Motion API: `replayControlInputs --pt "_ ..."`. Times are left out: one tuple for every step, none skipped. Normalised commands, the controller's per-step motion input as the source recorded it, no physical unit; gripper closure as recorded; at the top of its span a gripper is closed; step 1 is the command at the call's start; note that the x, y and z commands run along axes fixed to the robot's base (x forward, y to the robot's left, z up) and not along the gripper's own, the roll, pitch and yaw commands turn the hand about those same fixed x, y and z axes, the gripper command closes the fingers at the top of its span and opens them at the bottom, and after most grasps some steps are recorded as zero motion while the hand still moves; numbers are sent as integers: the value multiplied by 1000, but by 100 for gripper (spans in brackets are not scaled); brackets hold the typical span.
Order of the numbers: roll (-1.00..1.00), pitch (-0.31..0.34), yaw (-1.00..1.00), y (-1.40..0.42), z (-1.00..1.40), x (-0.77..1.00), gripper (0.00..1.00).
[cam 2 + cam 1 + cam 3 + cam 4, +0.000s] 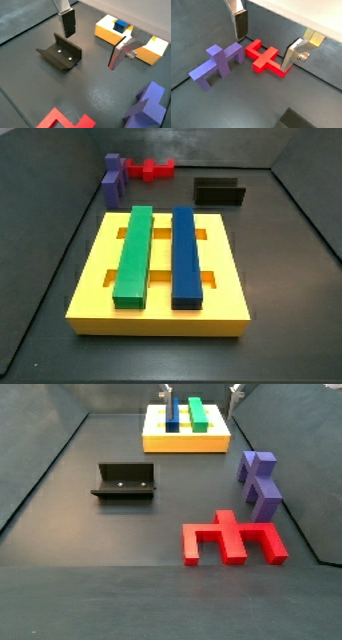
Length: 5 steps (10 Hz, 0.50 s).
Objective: Pick up the purple object. Move up. Move to above the board. Insert the purple object.
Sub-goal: Pick up the purple object.
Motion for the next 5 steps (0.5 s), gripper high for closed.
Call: replayControlInputs --pt "-14 -16 -657 0 -66 -40 0" --pt "0 -41 -697 0 -83 -149 0" --pt "-14 0 -783 0 -103 0 0" --pt "-6 -3 -831 0 -103 -71 0" --pt "0 -37 -846 0 -103 -283 0"
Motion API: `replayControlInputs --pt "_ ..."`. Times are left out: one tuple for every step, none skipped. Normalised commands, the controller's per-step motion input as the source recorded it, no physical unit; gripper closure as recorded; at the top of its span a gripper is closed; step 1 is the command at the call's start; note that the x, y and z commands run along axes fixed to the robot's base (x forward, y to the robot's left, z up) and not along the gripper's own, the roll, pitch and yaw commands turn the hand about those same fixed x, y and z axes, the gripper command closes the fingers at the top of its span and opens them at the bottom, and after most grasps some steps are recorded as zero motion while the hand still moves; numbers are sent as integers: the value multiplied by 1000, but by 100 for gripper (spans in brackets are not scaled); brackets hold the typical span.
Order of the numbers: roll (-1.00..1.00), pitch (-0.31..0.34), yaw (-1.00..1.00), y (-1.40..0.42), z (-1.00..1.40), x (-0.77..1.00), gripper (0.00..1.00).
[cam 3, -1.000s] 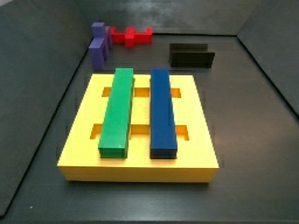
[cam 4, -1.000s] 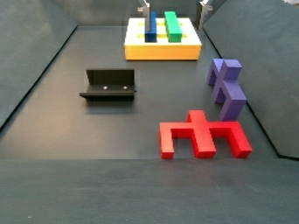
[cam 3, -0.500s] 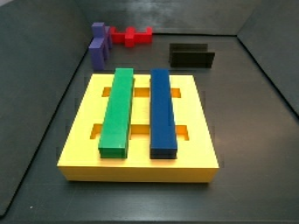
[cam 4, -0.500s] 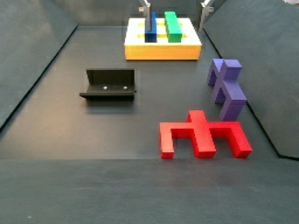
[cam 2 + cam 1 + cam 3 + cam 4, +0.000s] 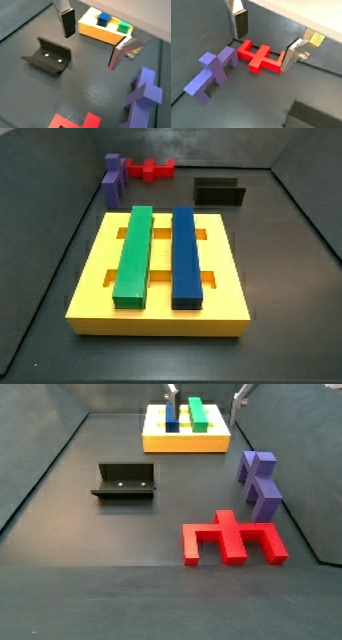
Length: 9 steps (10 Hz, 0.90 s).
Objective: Pick up the purple object. Move up. Move to above the board. Insert the purple object.
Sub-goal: Pick up the purple object.
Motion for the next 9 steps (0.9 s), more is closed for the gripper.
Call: replayControlInputs --pt "-4 0 -871 0 -111 -117 0" --pt "-7 -9 -917 0 -117 -177 0" --pt "-3 -59 -891 0 -134 -251 0" --pt "-36 -21 -946 0 -143 -71 0" --pt "-20 -21 -974 0 -137 -86 0" --pt "0 -53 -980 0 -134 -126 0" --pt "-23 -19 -1000 0 -134 -11 0" --pt "-10 -14 -989 0 -123 -80 0" --pt "-1 -29 -903 0 -126 -231 0"
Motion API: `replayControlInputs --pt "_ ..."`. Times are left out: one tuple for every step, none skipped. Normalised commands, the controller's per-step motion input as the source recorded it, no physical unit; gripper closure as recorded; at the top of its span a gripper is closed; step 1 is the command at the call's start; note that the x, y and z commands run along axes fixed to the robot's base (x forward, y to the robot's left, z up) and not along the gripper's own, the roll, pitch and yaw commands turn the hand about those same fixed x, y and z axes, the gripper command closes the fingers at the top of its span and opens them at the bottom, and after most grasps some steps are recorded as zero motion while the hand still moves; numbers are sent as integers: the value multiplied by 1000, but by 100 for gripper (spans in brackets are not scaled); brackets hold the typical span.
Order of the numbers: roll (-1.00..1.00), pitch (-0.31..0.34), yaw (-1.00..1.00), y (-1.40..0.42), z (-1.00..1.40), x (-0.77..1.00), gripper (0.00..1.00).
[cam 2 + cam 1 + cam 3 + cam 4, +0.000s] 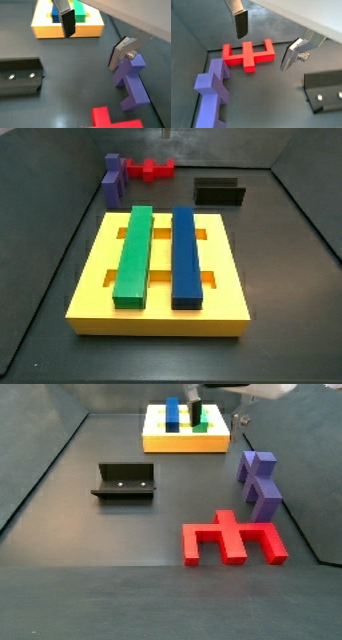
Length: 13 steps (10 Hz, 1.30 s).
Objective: Pick up the purple object. Move up. Move to above the board. Insert the purple object.
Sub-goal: Pick up the purple object.
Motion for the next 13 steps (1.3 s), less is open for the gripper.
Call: replayControlInputs --pt "-24 0 -849 0 -229 -289 0" --pt "-56 -83 -726 0 -409 -503 0" --pt "-57 -87 -634 0 -411 -589 0" --pt "-131 -126 -646 0 -440 -549 0" --pt "-147 -134 -646 0 -457 -563 0" --pt "-111 -110 -631 0 -363 -580 0" --pt "-116 -86 -689 0 -234 -417 0" --pt "-86 -91 -689 0 -197 -437 0" --pt "-70 -99 -677 0 -151 -471 0" --pt "-101 -74 -694 0 -134 -383 0" --pt "-83 -100 -666 0 -163 -469 0" --pt "-80 -113 -606 0 -174 -534 0" --pt "-86 -100 -203 0 -183 -71 0"
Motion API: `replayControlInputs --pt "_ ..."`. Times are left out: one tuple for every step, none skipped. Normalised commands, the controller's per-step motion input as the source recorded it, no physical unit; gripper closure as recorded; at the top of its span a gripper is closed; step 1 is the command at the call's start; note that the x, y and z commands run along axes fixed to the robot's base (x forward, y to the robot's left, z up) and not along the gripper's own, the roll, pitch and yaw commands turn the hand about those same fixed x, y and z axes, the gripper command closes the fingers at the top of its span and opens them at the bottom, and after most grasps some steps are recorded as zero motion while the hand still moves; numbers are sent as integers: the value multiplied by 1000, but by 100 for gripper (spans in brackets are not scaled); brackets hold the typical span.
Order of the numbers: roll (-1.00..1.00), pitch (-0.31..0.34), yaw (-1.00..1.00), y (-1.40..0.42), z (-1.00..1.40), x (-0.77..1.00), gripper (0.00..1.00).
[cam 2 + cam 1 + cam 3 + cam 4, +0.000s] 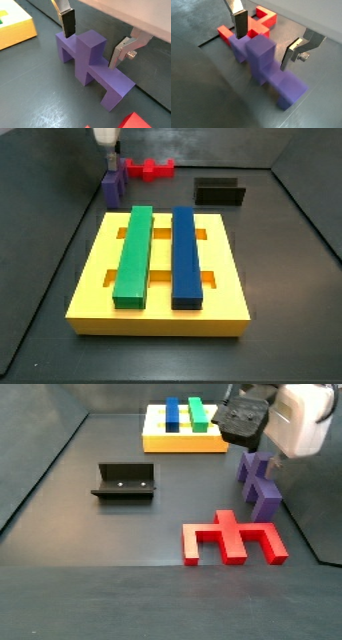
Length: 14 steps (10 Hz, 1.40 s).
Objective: Pick up the purple object. Move up. Move to above the board. Insert the purple object.
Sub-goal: Pick up the purple object.
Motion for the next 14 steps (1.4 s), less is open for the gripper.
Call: replayControlInputs --pt "0 -31 0 0 -209 0 0" --pt "0 0 0 0 -160 0 0" --pt "3 0 0 0 -123 120 0" --pt "0 0 0 0 -109 169 0" --pt "0 0 -49 0 -80 69 0" --pt "0 0 -234 0 -57 0 0" --pt "-11 0 -286 0 -46 0 0" --pt "-47 -10 -297 0 -43 0 0" --pt "-103 -40 -354 0 -60 0 0" --pt "-74 -21 -226 14 -57 0 0" --pt "-56 -16 -71 11 -20 0 0" --pt "-36 -14 -6 0 -23 0 0" --pt "-6 0 0 0 0 0 0" --pt "0 0 0 0 0 0 0"
